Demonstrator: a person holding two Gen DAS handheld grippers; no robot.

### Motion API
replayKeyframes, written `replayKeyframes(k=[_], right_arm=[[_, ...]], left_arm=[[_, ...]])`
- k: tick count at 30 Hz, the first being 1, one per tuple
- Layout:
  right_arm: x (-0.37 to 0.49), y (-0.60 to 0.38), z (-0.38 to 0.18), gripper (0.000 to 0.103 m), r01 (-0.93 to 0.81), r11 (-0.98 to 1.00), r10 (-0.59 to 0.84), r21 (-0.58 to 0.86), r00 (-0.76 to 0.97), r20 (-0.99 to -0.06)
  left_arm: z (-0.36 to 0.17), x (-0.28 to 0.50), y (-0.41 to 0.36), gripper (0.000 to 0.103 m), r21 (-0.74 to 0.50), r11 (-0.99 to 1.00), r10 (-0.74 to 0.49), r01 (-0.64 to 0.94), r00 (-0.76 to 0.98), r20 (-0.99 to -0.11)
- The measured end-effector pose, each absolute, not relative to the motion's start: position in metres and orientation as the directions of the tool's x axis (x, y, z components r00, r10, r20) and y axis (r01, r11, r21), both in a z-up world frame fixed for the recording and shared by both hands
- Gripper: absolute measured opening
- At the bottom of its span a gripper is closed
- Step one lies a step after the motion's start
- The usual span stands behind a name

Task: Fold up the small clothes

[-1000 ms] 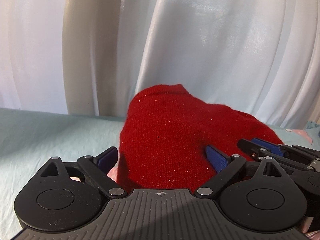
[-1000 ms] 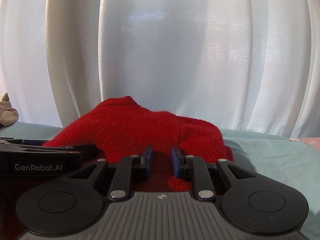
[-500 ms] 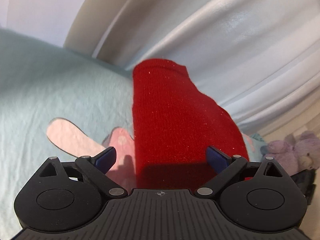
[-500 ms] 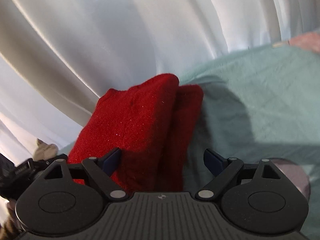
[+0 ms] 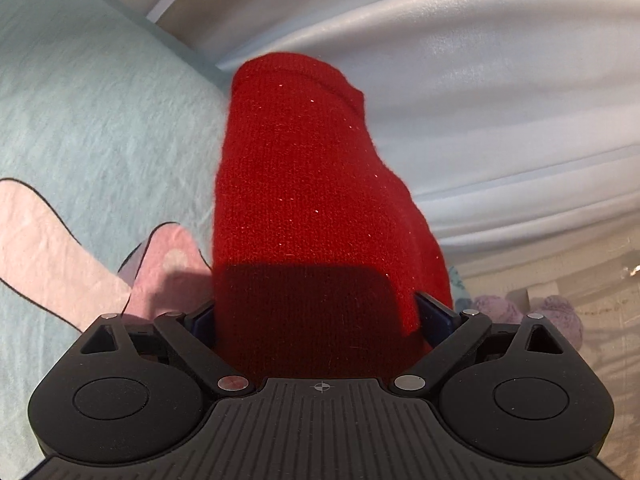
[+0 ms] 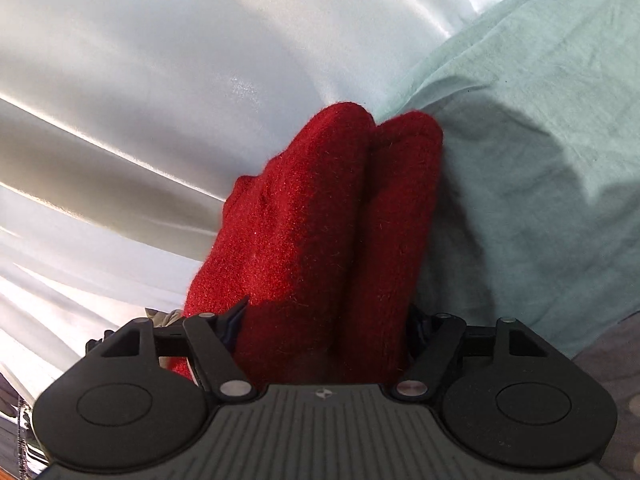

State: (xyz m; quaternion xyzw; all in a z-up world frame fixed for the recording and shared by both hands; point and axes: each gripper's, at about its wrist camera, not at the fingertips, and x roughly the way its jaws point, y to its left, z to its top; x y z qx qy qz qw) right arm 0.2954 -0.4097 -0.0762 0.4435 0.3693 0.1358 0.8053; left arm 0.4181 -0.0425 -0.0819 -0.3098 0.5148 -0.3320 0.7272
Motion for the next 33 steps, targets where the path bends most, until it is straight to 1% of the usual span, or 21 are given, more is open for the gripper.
replayKeyframes(k=[2,3,5,9,13,16,18,19,20,21,22,23,24,27,28,29,30,33], right_arm=[[0.295,-0.401,-0.069,0.060,0.101,0.582,0.537,0.807,0.697,-0.475],[0.294,-0.397,-0.063,0.058,0.086,0.606,0.527,0.791,0.701,-0.480],[0.288,-0.389,-0.049,0.056,0.053,0.637,0.517,0.769,0.710,-0.478],[0.275,-0.374,-0.020,0.054,-0.001,0.650,0.534,0.760,0.713,-0.455],[0.263,-0.349,0.007,0.055,-0.076,0.660,0.567,0.748,0.703,-0.429],[0.260,-0.327,0.018,0.055,-0.146,0.652,0.610,0.744,0.683,-0.401],[0.259,-0.314,0.018,0.055,-0.159,0.647,0.623,0.746,0.673,-0.398],[0.258,-0.308,0.017,0.057,-0.163,0.656,0.621,0.737,0.673,-0.403],[0.258,-0.301,0.014,0.065,-0.154,0.680,0.601,0.717,0.677,-0.425],[0.258,-0.297,0.012,0.068,-0.126,0.718,0.560,0.684,0.689,-0.460],[0.255,-0.296,0.009,0.072,-0.085,0.747,0.515,0.660,0.701,-0.493],[0.249,-0.299,0.005,0.073,-0.043,0.761,0.479,0.647,0.710,-0.516],[0.240,-0.303,0.003,0.073,-0.021,0.753,0.471,0.658,0.715,-0.516],[0.196,-0.316,0.000,0.075,-0.001,0.695,0.492,0.719,0.730,-0.475],[0.179,-0.317,0.000,0.079,0.007,0.690,0.485,0.723,0.737,-0.471],[0.162,-0.317,-0.002,0.082,0.015,0.685,0.478,0.728,0.746,-0.464],[0.150,-0.317,-0.006,0.083,0.029,0.673,0.473,0.739,0.750,-0.461],[0.135,-0.314,-0.028,0.084,0.068,0.589,0.528,0.805,0.722,-0.447]], left_arm=[[-0.078,0.412,-0.042,0.090,-0.786,0.591,-0.800,0.182,0.256,-0.543],[-0.075,0.410,-0.040,0.087,-0.796,0.579,-0.807,0.177,0.260,-0.530],[-0.067,0.403,-0.036,0.086,-0.798,0.572,-0.812,0.191,0.270,-0.518],[-0.038,0.381,-0.023,0.086,-0.791,0.566,-0.816,0.234,0.298,-0.495],[-0.005,0.355,0.012,0.086,-0.773,0.587,-0.794,0.242,0.361,-0.489],[0.011,0.338,0.034,0.088,-0.746,0.633,-0.747,0.206,0.413,-0.520],[0.016,0.325,0.042,0.092,-0.697,0.688,-0.699,0.204,0.445,-0.560],[0.017,0.319,0.044,0.093,-0.655,0.728,-0.659,0.201,0.467,-0.589],[0.016,0.313,0.046,0.094,-0.607,0.772,-0.608,0.186,0.493,-0.622],[0.014,0.304,0.051,0.094,-0.550,0.819,-0.544,0.161,0.523,-0.657],[0.014,0.293,0.055,0.094,-0.506,0.848,-0.501,0.155,0.544,-0.673],[0.015,0.279,0.059,0.094,-0.475,0.865,-0.478,0.164,0.557,-0.679],[0.017,0.262,0.061,0.094,-0.449,0.875,-0.464,0.179,0.570,-0.678],[0.020,0.208,0.063,0.095,-0.368,0.900,-0.429,0.233,0.618,-0.659],[0.018,0.192,0.060,0.096,-0.337,0.909,-0.414,0.247,0.629,-0.658],[0.014,0.180,0.056,0.096,-0.305,0.917,-0.399,0.258,0.632,-0.664],[0.008,0.171,0.049,0.096,-0.268,0.924,-0.382,0.272,0.622,-0.683],[-0.011,0.166,0.031,0.096,-0.214,0.931,-0.354,0.296,0.579,-0.734]])
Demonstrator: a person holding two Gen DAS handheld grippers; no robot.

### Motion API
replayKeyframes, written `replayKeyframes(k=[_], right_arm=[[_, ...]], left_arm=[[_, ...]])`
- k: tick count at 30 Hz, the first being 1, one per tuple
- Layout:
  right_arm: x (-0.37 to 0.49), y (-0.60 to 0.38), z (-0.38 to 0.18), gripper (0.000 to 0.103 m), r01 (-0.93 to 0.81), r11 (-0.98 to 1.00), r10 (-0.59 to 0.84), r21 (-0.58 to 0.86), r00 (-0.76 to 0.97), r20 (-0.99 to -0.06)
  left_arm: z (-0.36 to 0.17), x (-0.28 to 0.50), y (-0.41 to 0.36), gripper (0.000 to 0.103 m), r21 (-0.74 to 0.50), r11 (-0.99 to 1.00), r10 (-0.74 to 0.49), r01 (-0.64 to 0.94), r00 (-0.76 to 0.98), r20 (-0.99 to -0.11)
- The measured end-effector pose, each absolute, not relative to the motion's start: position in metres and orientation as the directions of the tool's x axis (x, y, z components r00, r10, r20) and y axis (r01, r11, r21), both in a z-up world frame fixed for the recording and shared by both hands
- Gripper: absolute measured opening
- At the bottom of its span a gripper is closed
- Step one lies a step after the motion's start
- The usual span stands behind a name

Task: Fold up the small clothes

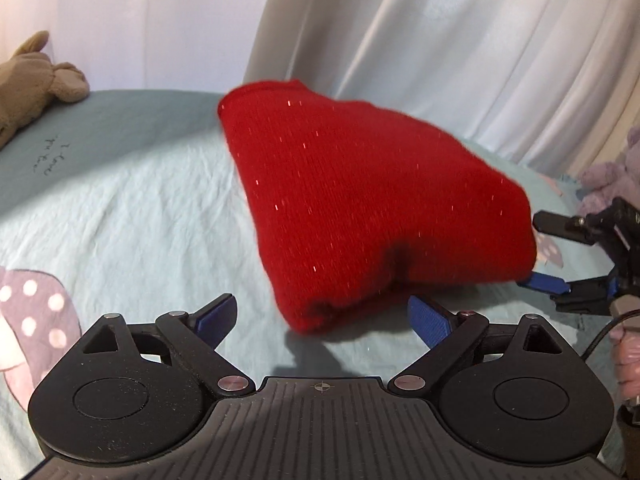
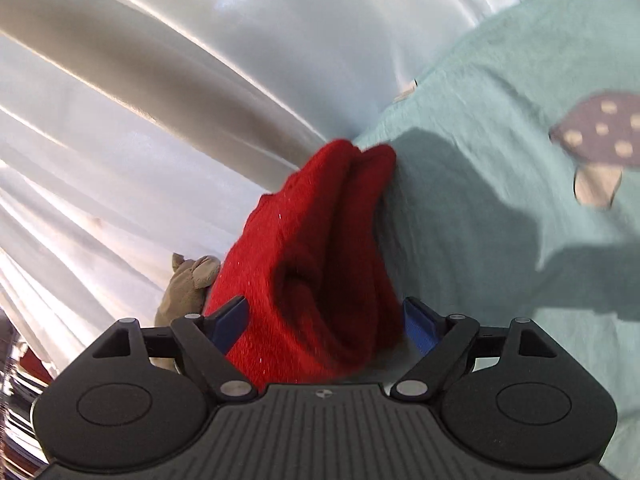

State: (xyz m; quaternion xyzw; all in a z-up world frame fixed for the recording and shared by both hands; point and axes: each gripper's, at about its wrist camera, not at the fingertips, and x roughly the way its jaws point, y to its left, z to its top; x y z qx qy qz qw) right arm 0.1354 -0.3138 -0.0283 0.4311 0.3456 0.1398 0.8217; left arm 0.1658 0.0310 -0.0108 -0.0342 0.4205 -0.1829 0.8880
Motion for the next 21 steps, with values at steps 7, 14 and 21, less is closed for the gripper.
replayKeyframes(k=[7,14,21], right_arm=[[0.161,-0.283,-0.042,0.071,0.066,0.538,0.584,0.841,0.690,-0.428],[0.156,-0.262,-0.001,0.018,-0.017,0.783,0.418,0.622,0.755,-0.505],[0.148,-0.265,-0.003,0.046,0.040,0.933,0.216,0.358,0.735,-0.643]], left_arm=[[-0.017,0.172,0.003,0.082,0.004,0.972,-0.160,0.237,0.668,-0.726],[-0.018,0.176,0.042,0.069,-0.189,0.974,-0.225,0.123,0.593,-0.773],[0.031,0.149,0.070,0.076,-0.230,0.966,-0.250,0.115,0.629,-0.736]])
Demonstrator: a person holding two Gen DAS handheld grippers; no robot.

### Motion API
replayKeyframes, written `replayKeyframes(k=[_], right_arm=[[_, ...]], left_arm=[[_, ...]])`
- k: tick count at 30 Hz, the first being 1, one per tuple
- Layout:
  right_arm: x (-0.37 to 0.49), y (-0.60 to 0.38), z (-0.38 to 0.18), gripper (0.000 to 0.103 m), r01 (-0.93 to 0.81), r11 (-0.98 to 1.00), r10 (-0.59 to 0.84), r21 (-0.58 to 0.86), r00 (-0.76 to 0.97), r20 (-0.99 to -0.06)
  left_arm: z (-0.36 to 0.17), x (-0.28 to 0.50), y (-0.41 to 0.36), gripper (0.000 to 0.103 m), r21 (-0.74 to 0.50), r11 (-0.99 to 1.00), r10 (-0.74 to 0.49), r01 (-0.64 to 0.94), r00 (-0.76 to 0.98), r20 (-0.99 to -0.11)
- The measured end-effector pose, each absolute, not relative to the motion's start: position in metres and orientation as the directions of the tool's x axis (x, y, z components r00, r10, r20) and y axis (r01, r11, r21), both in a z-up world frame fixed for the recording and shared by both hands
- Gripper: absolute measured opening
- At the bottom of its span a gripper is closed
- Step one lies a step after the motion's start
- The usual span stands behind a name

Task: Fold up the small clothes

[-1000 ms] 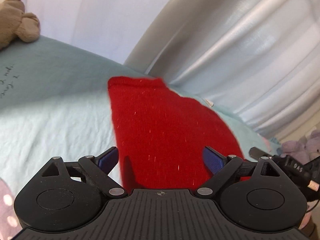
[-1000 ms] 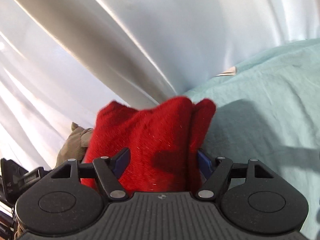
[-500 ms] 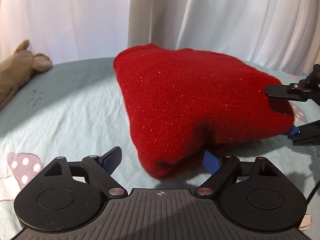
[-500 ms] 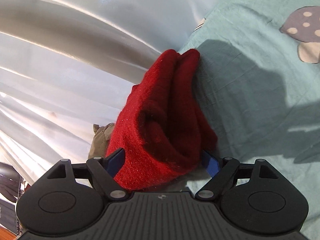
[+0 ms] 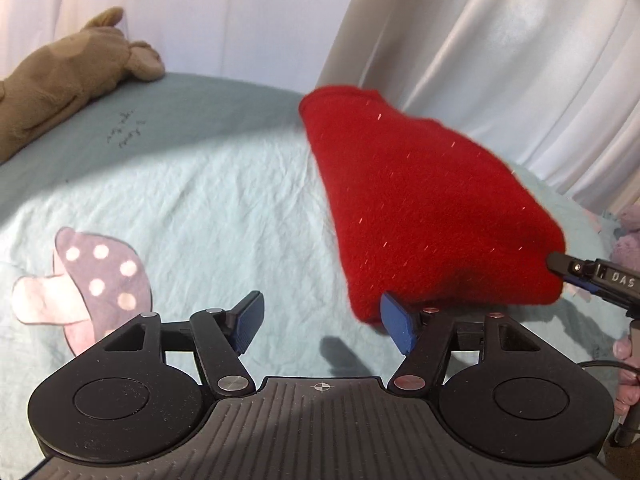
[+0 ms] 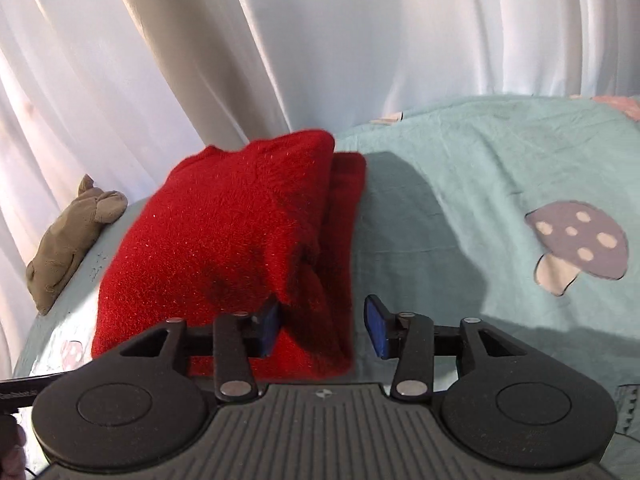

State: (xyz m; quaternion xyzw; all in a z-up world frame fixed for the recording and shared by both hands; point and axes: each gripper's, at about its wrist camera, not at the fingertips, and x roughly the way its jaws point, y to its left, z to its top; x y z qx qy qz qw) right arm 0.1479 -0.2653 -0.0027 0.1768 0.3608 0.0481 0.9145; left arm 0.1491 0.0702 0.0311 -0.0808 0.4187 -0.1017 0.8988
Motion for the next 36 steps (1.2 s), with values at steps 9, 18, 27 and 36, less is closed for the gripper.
replayKeyframes(k=[9,18,27,36], right_arm=[[0.160,-0.196,0.055,0.036,-0.220,0.970,0.241,0.107,0.792,-0.561],[0.185,-0.176,0.019,0.018,-0.261,0.965,0.181,-0.026,0.734,-0.655],[0.176,-0.168,0.007,0.018,-0.267,0.958,0.156,-0.103,0.787,-0.596],[0.163,-0.173,0.012,0.020,-0.261,0.962,0.170,-0.073,0.792,-0.587]], left_arm=[[0.050,0.205,0.009,0.076,-0.125,0.979,-0.198,0.158,0.647,-0.736],[0.015,0.218,-0.012,0.092,-0.071,0.984,-0.159,0.165,0.624,-0.765],[0.006,0.218,-0.013,0.097,-0.080,0.985,-0.160,0.151,0.649,-0.744],[0.014,0.196,-0.003,0.100,-0.102,0.986,-0.164,0.133,0.638,-0.753]])
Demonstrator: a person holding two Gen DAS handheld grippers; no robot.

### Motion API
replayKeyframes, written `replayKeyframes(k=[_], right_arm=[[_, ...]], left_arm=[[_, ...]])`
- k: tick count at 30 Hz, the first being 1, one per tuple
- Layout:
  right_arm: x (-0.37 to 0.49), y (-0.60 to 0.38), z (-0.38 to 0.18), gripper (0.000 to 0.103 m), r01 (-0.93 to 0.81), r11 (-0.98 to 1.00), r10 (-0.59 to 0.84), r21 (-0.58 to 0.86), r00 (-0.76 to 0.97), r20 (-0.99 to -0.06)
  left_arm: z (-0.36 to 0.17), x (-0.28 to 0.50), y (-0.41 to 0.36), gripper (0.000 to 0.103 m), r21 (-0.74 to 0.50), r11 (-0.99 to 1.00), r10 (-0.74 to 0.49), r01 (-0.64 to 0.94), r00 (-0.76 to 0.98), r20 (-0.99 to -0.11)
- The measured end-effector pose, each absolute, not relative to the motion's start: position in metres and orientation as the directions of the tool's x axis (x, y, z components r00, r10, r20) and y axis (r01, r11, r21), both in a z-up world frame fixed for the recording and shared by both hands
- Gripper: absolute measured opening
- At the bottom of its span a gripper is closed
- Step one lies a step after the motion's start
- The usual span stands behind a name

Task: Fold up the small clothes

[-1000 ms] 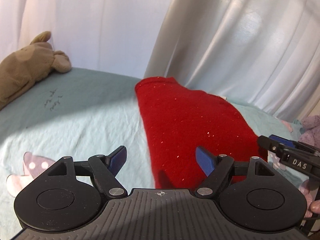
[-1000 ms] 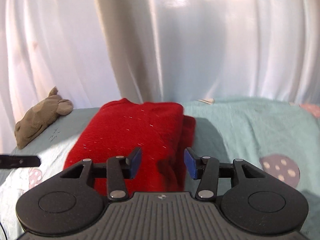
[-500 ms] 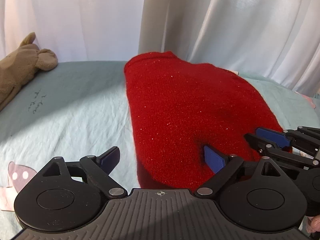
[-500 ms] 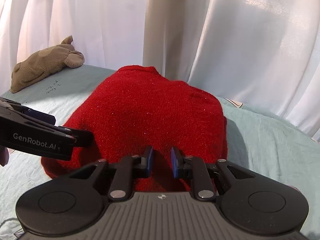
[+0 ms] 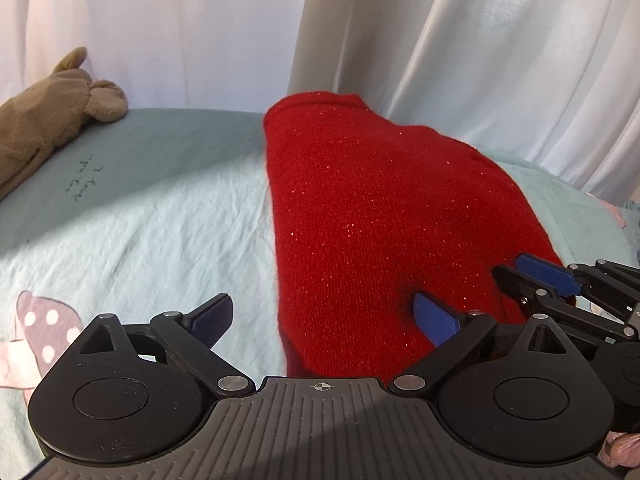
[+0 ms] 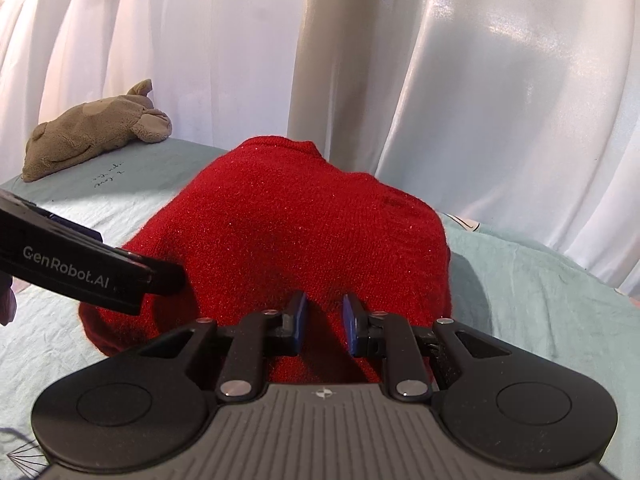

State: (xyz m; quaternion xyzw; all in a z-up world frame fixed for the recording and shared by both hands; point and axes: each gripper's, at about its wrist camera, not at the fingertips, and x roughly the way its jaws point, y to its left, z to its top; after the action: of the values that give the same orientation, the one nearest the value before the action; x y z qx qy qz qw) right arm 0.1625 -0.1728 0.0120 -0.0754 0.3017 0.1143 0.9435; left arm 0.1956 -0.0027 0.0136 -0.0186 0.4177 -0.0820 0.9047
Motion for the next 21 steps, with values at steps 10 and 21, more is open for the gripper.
replayKeyframes(k=[10,21], right_arm=[[0.132,-0.182,0.010,0.054,-0.209,0.975,0.104,-0.080,0.738,-0.667],[0.050,-0.184,-0.002,0.099,-0.113,0.993,0.072,0.019,0.484,-0.872]], left_arm=[[0.004,0.172,-0.001,0.101,-0.044,0.991,-0.115,0.129,0.613,-0.782],[0.009,0.085,0.001,0.102,-0.052,0.979,-0.148,0.195,0.520,-0.841]])
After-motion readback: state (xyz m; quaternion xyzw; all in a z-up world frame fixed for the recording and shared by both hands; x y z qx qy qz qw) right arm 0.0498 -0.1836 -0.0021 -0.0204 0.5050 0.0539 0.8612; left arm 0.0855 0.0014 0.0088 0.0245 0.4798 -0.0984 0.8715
